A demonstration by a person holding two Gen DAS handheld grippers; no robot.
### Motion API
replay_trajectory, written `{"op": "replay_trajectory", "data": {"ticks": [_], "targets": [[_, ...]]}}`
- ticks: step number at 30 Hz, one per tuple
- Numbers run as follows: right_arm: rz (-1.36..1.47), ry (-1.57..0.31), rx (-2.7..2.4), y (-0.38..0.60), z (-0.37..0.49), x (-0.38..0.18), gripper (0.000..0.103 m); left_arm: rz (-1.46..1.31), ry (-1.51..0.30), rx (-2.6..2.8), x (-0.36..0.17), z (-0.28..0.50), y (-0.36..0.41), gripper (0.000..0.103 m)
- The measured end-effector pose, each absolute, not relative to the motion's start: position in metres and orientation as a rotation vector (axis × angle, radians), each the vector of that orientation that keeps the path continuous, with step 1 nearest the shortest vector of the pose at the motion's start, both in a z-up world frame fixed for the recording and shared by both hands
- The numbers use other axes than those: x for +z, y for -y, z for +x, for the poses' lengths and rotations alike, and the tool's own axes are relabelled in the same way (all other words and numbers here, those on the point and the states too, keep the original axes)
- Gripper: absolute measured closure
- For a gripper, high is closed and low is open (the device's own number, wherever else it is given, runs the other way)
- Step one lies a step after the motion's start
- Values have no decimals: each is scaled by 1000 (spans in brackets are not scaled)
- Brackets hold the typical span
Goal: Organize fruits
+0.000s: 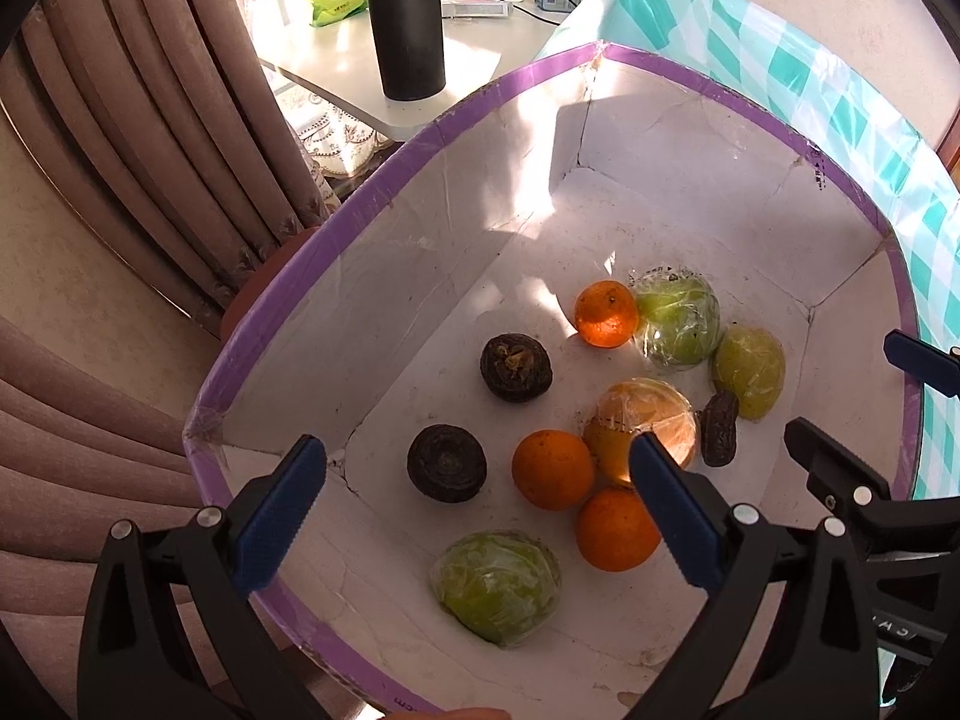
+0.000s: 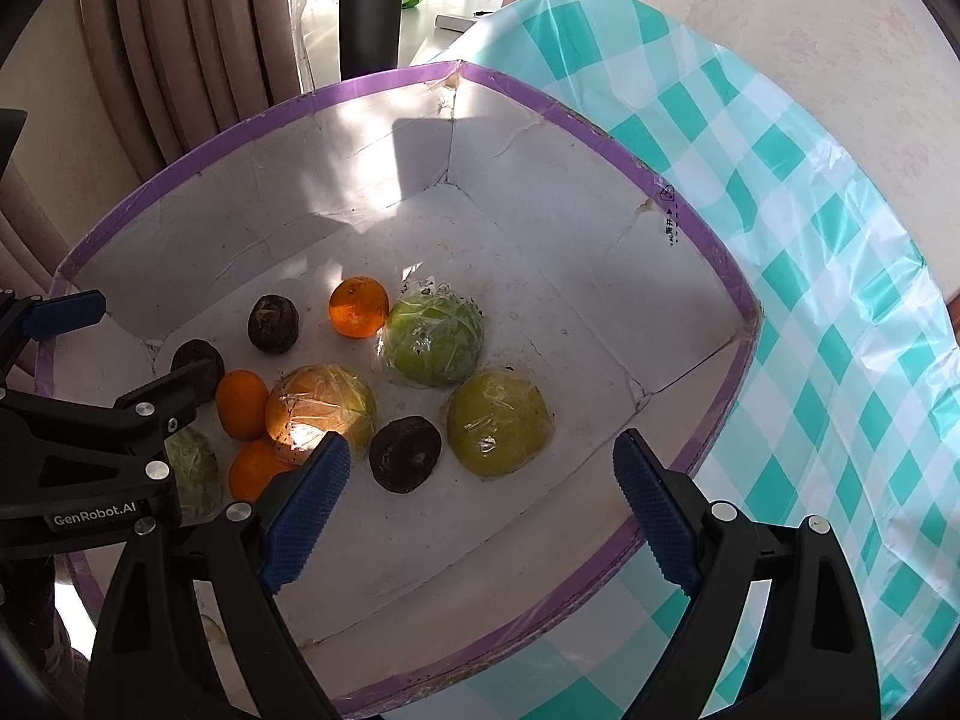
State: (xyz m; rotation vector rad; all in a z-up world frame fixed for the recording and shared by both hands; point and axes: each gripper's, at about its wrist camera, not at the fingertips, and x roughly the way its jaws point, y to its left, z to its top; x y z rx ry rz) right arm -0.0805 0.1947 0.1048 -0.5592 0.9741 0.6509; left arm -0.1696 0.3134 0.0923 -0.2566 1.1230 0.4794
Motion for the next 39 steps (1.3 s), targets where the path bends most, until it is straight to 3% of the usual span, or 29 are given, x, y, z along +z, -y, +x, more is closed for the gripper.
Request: {"op": "replay_trajectory", "data": {"ticks": [6, 39], "targets": [[-706, -985, 685, -203, -86, 97, 16, -319, -1118, 424, 89, -171, -316, 2], [-648, -1012, 758, -202, -82, 98, 16, -250, -1137, 430, 86, -170, -308, 2]]}}
